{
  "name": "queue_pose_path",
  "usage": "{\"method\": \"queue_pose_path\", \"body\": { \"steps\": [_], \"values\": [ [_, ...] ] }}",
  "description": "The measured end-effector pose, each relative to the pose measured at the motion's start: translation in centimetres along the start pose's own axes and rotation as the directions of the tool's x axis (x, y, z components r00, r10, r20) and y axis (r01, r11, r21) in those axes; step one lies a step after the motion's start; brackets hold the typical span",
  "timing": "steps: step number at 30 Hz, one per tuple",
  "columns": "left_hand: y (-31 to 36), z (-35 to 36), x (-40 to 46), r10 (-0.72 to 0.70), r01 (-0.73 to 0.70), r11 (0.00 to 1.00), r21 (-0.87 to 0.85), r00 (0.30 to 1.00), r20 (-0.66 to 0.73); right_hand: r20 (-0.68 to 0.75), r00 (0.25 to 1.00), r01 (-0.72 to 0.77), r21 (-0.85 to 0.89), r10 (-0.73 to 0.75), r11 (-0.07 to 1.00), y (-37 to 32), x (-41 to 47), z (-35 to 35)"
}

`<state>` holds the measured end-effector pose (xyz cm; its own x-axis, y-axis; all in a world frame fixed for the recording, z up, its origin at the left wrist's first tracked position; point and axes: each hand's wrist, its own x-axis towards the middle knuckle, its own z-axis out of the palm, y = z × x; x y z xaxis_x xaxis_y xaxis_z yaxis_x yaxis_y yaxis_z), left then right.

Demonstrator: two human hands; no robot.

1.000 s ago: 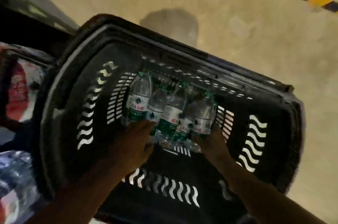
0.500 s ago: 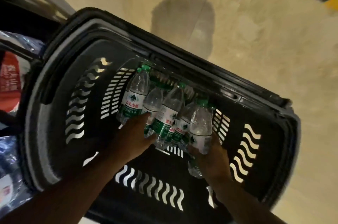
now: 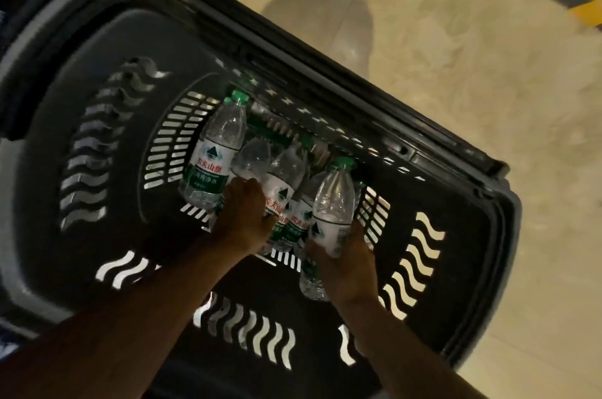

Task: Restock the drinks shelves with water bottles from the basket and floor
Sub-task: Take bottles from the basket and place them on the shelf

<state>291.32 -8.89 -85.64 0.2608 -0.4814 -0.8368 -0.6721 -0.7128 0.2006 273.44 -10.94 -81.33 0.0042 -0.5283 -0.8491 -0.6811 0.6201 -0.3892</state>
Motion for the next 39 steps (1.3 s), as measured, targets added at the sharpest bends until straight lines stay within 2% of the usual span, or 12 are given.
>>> {"method": "queue_pose_path", "body": {
  "steps": [3,6,11,13,16,18,25,29,32,35,39],
  "values": [
    [-1.0,-2.9,-2.2,-0.06,0.089,0.984,-0.156,0.981,0.182,0.023,1.0,-0.002,-0.07,0.004,0.998,-1.4,-2.3,-0.9],
    [-2.4,-6.0,-7.4,0.003,0.092,0.923,-0.375,0.969,0.246,0.049,0.999,0.015,-0.137,-0.008,0.99,-3.7,-6.0,-2.1],
    [-3.0,-13.2,-20.1,-0.03,0.203,0.661,-0.723,0.969,0.245,0.1,0.992,0.095,-0.183,-0.078,0.979,-10.0,-15.0,-4.9],
    [-3.0,-16.9,-25.3,-0.007,0.186,0.547,-0.816,0.976,0.217,0.137,0.984,0.138,-0.158,-0.116,0.978,-13.7,-19.1,-6.4],
    [-3.1,-22.7,-33.1,0.042,0.086,0.451,-0.888,0.992,0.118,0.202,0.962,0.198,-0.065,-0.182,0.978,-19.3,-26.0,-8.8],
    [-3.4,-26.3,-38.0,0.07,-0.006,0.399,-0.917,0.997,0.023,0.207,0.956,0.205,0.045,-0.209,0.978,-22.6,-30.6,-10.4],
    [-4.8,-34.2,-53.1,0.154,-0.309,0.273,-0.911,0.949,-0.276,0.275,0.85,0.422,0.155,-0.449,0.893,-30.2,-46.3,-14.5],
    [-5.0,-35.1,-58.9,0.019,-0.406,0.215,-0.888,0.911,-0.412,0.354,0.753,0.541,0.145,-0.554,0.828,-32.0,-52.4,-16.4],
    [-5.2,-34.0,-62.6,0.001,-0.499,0.198,-0.844,0.861,-0.509,0.334,0.687,0.634,0.156,-0.645,0.757,-32.4,-55.1,-17.2],
    [-5.1,-32.0,-66.1,-0.044,-0.544,0.149,-0.826,0.831,-0.555,0.429,0.601,0.672,0.185,-0.674,0.717,-31.9,-56.6,-17.9],
    [-5.1,-29.1,-70.6,-0.198,-0.615,0.057,-0.787,0.765,-0.612,0.528,0.491,0.716,0.209,-0.693,0.666,-31.9,-59.2,-18.1]
  ]
}}
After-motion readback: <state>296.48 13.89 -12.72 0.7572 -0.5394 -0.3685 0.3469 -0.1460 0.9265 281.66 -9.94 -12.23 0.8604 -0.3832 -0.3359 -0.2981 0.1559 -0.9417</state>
